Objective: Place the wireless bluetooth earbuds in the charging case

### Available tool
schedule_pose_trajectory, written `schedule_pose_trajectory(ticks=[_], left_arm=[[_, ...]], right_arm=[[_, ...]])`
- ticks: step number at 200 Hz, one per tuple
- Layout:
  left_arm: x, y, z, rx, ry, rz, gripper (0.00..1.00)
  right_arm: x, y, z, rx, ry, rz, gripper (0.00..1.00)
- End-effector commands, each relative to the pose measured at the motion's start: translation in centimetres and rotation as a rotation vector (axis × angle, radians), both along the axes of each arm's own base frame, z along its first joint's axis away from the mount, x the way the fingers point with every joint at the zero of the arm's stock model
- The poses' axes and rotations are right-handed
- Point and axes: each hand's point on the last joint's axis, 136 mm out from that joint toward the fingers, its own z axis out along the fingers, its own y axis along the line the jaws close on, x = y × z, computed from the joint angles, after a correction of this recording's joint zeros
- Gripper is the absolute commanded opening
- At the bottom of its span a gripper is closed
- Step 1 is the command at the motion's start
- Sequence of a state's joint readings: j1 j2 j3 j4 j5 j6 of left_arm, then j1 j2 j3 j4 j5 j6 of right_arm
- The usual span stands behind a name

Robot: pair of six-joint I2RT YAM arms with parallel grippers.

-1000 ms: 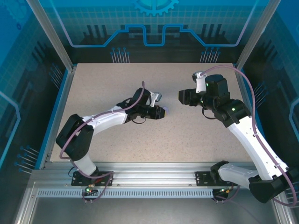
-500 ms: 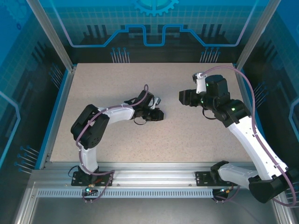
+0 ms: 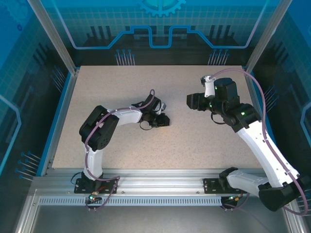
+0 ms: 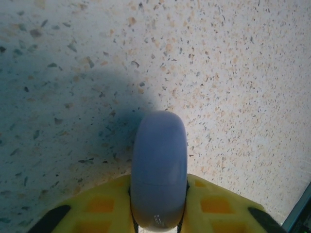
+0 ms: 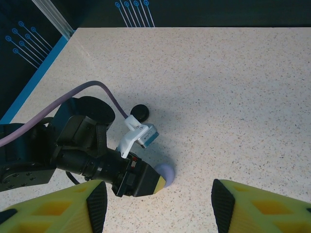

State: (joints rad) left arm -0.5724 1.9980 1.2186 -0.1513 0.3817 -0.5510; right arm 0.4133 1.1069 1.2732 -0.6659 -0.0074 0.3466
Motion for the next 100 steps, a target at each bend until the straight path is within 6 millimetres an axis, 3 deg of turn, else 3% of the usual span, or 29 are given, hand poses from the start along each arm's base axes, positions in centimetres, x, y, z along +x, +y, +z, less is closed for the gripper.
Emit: schedule_pose_trajectory(ticks=[1,16,70,100], left_arm=[[-0.1,0.9,-0.9,0.043,0.042,0.031,0.36],[0.0,1.1,-0.6,0.049,0.029,0.036,0.49],[-0.1,1.8,1.3,0.060,-0.030,0.015,0.75],[-0.1,3.9,3.2,0.115,-0.097,0.023,0.81]], right_arm=[[-0.3,-0.8,-0.3,-0.012,0.005,-0.009,0.62],[-0.3,-0.9,-0.5,-0.014,0.009,-0.012,0.62],[-0.2,-1.5,-0.9,-0.019,0.012,-0.037,0.62],[0.2,-2.5,-2.3,-0.050,0.033,-0.085,0.63]])
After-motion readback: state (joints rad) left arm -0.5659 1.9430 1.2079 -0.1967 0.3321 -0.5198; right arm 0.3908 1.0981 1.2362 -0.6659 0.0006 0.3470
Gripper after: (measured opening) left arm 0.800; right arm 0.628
